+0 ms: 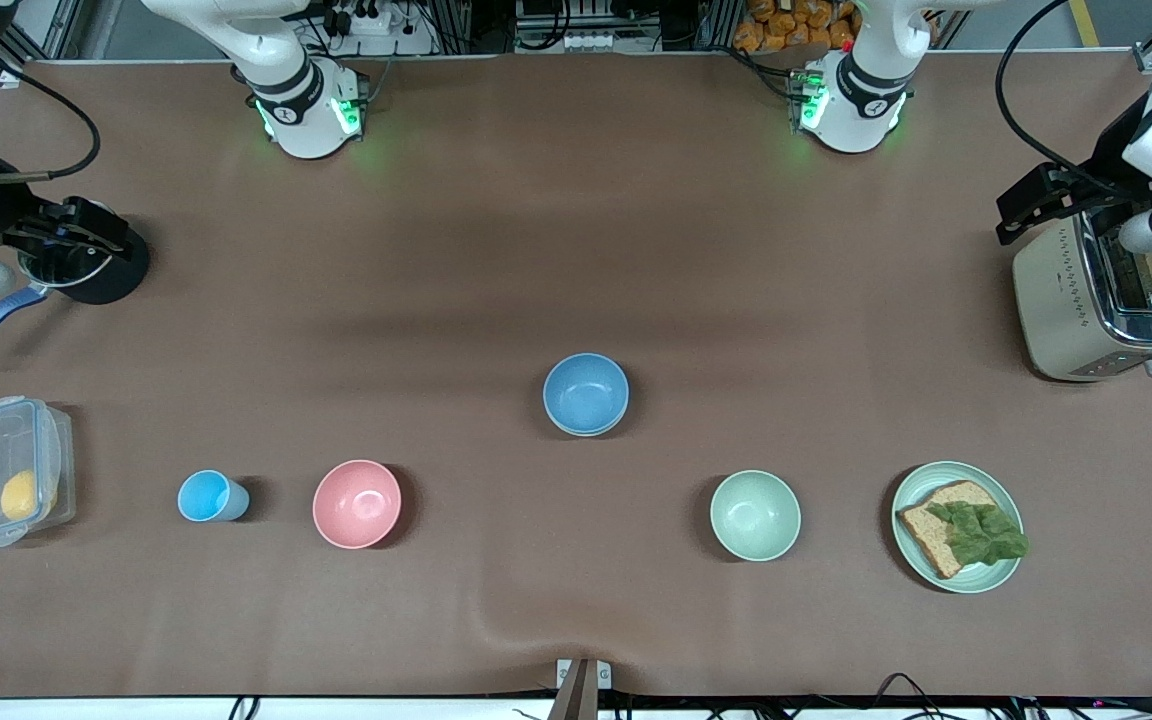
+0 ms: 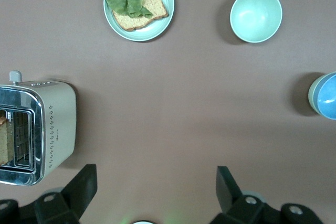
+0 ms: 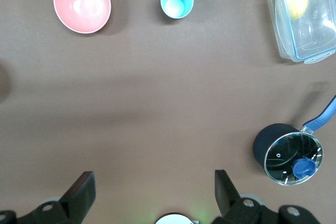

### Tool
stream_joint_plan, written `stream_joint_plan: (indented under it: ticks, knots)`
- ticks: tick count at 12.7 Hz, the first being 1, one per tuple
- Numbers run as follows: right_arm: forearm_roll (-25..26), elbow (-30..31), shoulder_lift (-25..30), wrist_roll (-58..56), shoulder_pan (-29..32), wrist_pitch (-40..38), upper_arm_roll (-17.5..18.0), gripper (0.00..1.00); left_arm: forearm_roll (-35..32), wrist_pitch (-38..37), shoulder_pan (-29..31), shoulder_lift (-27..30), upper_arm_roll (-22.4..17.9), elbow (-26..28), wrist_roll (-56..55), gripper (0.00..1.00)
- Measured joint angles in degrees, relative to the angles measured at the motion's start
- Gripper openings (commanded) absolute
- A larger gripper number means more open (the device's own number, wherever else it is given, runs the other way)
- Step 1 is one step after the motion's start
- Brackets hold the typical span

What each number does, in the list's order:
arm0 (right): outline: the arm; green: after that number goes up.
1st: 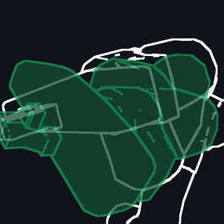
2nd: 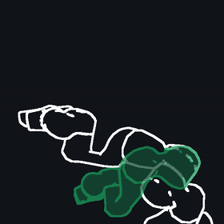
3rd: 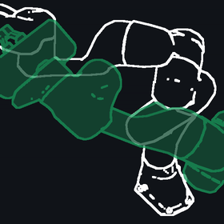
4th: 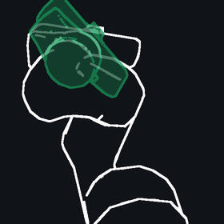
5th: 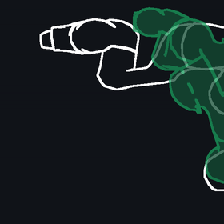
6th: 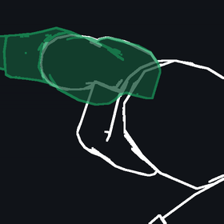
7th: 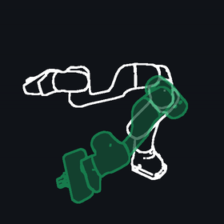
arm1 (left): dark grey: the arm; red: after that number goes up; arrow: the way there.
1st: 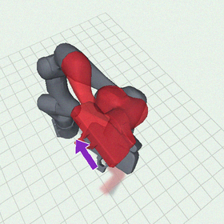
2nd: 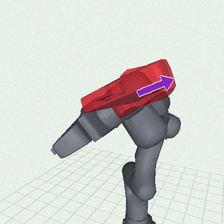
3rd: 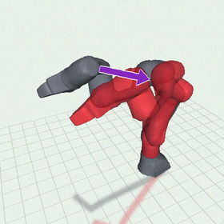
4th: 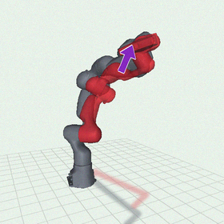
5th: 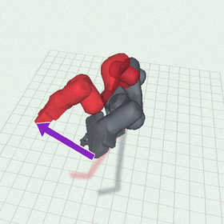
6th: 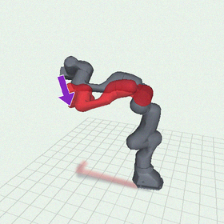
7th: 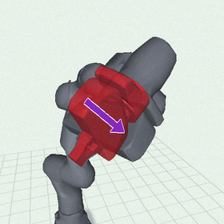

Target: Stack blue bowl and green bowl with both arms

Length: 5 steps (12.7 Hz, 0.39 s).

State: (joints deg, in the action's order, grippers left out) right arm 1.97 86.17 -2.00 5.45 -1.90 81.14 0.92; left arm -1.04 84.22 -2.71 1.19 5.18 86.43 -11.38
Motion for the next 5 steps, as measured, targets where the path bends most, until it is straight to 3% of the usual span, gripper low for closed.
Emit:
stream_joint_plan:
  ticks: [5]
  knots:
    - [0.1,1.6,1.3,0.0,0.7,1.6,0.0,1.0,0.0,-0.1,0.0,0.0,-0.1,0.0,0.2,1.0]
